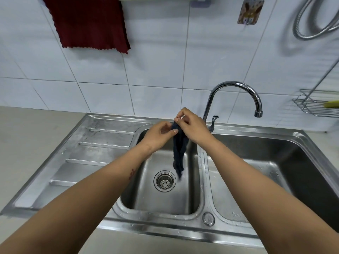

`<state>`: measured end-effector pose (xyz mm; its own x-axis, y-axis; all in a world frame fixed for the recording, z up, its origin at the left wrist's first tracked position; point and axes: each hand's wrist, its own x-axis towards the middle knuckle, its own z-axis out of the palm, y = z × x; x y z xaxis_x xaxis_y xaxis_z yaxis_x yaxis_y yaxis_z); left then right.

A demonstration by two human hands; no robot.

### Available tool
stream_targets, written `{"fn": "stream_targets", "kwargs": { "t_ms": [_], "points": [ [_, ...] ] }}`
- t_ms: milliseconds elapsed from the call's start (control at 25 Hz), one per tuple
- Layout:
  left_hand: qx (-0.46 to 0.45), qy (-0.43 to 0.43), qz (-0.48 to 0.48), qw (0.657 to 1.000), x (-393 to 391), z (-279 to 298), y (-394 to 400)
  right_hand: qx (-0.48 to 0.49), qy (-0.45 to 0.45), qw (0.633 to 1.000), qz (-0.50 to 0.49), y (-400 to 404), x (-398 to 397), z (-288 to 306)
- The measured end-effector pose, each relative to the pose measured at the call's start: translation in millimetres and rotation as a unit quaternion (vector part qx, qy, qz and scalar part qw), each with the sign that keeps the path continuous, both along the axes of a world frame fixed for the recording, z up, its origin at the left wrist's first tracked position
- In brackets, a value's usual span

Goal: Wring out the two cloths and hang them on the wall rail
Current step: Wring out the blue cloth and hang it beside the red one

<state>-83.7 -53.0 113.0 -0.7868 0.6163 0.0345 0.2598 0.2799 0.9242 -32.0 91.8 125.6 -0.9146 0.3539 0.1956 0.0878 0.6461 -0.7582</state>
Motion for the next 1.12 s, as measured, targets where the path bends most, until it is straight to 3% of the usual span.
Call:
{"fn": "stream_targets", "kwargs": {
  "t_ms": [80,200,320,400,480,640,800,1000,1120],
  "points": [
    [0.023,0.01,0.02,0.999,0.5,3.9,1.7,-0.049,-0.006,0.999,-0.014,0.5,0.9,1.9],
    [0.076,-0.064,0.047,0.994,-3.9,4.6,2.8,-0.142,-0.031,0.989,-0.034,2.7,6.1,6.4],
    [0.151,-0.171,0.106,0.968,-10.9,6.8,5.4,-0.139,-0.087,0.986,0.007,6.3,15.2,9.1],
    [0.168,-0.187,0.16,0.955,-17.1,9.9,3.8,-0.136,-0.121,0.983,0.036,11.1,19.0,6.3],
    [0.153,-0.154,0.178,0.96,-24.5,10.2,-1.4,-0.102,-0.145,0.983,0.052,17.3,21.2,4.0],
    [0.029,0.017,0.149,0.988,-35.7,8.4,-13.4,-0.029,-0.168,0.983,0.064,28.2,21.6,1.9],
    [-0.007,0.09,0.187,0.978,-41.3,13.7,-21.6,0.039,-0.205,0.977,0.038,43.3,22.5,-12.0],
    [-0.039,0.131,0.238,0.962,-47.8,16.1,-35.1,0.057,-0.158,0.984,-0.059,61.4,32.9,-30.9],
    [-0.142,0.201,0.218,0.945,-49.2,15.9,-49.9,0.027,-0.122,0.984,-0.13,62.0,36.8,-27.5]
  ]
}}
